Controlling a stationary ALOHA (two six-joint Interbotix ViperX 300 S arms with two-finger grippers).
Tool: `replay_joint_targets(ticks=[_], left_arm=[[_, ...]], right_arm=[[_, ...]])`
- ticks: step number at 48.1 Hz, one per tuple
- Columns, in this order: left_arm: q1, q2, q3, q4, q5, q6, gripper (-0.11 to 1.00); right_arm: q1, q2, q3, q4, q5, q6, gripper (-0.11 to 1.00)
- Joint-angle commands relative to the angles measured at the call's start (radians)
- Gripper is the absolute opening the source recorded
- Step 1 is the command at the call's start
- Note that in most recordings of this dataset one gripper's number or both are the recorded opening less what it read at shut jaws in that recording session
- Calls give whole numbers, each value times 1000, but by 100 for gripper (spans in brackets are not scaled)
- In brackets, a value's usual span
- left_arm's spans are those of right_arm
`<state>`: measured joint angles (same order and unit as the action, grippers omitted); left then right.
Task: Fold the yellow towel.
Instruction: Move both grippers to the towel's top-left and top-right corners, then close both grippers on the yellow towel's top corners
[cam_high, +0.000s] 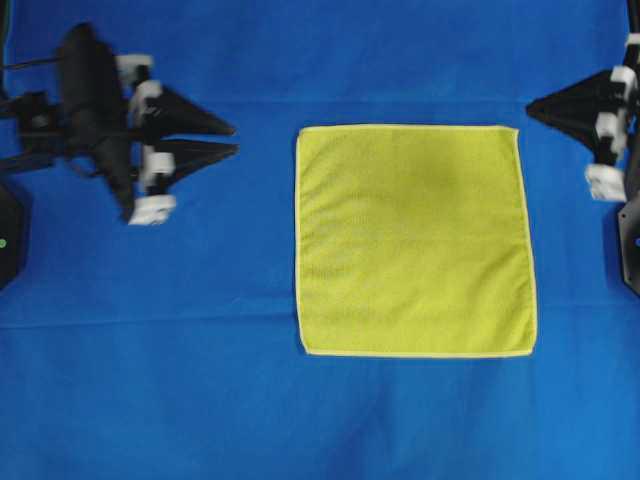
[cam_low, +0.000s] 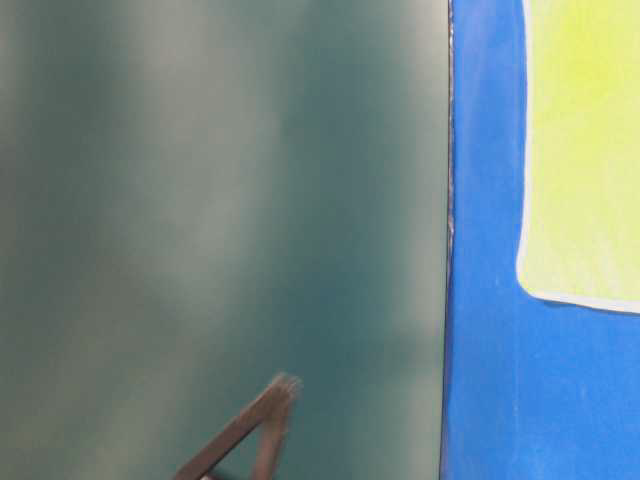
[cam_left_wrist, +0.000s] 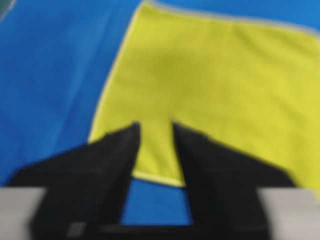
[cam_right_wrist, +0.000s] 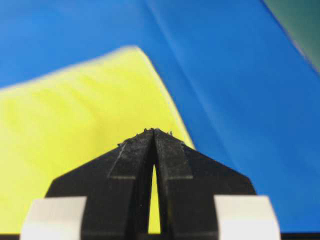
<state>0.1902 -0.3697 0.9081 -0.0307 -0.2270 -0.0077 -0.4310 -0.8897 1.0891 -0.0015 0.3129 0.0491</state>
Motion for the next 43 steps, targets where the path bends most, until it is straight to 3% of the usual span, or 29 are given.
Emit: replay_joint_targets(ticks=[1,6,10,17,28,43], left_arm=[[26,72,-69,-2,34,-2,49],[63,166,-112,0,58,0,76],[95,247,-144,-2,58,0,84],[129,402,-212,-2,57,0,83],[164,591,-305,0,35,0,83],[184,667,-327,0,41,-2,77]], right_arm=[[-71,49,-8,-2,41,0,13],[-121,127,-6,-17,61,-2,44],[-141,209,-11,-43,60,-3,62],[-147,367,-29,-67,32,-2,56],[-158,580,-41,-92,-87,-3,57],[-186,698,-51,-98,-133,-2,55]])
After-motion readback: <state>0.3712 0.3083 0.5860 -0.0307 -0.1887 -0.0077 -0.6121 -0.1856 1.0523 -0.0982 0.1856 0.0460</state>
